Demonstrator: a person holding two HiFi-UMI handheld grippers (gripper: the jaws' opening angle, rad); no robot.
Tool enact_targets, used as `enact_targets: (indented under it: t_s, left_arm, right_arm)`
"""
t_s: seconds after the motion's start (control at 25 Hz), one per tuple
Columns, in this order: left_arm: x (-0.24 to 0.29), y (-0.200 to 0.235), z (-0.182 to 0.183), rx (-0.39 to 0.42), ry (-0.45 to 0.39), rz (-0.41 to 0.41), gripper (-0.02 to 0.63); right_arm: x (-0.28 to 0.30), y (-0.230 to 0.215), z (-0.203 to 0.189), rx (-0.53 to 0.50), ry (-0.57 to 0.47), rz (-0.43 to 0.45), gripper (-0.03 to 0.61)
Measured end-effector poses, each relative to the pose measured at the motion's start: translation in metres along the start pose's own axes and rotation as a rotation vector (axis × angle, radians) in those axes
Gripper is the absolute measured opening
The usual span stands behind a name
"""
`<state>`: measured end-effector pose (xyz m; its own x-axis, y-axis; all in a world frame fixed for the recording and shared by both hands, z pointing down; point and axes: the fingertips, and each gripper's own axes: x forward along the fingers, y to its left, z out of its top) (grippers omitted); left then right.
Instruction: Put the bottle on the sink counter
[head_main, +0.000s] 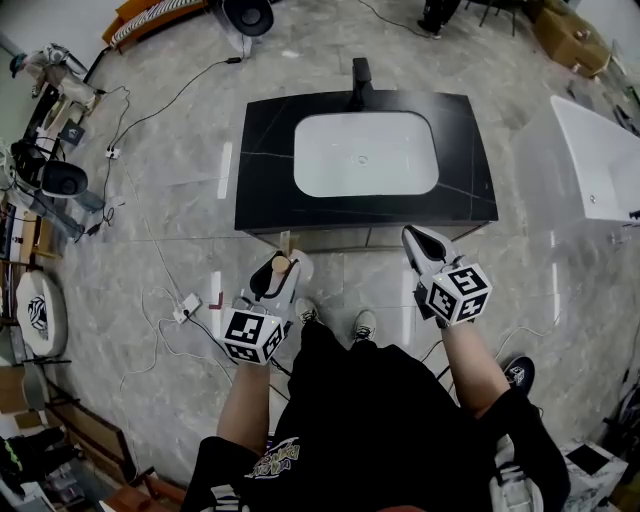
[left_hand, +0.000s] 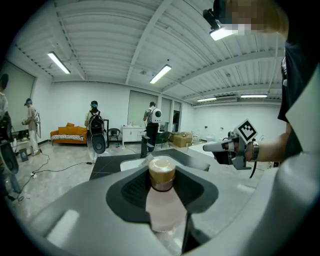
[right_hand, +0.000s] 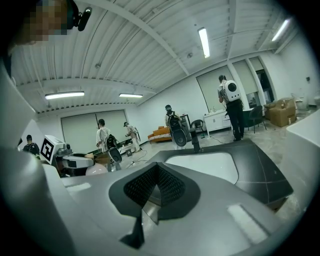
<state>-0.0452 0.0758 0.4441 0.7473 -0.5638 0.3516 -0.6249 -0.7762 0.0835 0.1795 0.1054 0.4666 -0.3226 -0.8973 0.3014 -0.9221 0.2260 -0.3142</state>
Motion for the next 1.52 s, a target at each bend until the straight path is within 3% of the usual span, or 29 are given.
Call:
enact_targets:
  t_s: [0.52, 1.52]
  left_arm:
    - [0.045, 0.067, 0.021, 0.016, -0.010, -0.087, 0.129]
    - [0.127, 0.226, 0.038, 0.022, 0.014, -0.148, 0.130]
  right_arm:
    - [0.048, 0.000, 0.023, 0.010, -0.011, -0.089, 0.028]
    - [0.187, 0.009, 0.041, 0.069, -0.007, -0.180, 0.028]
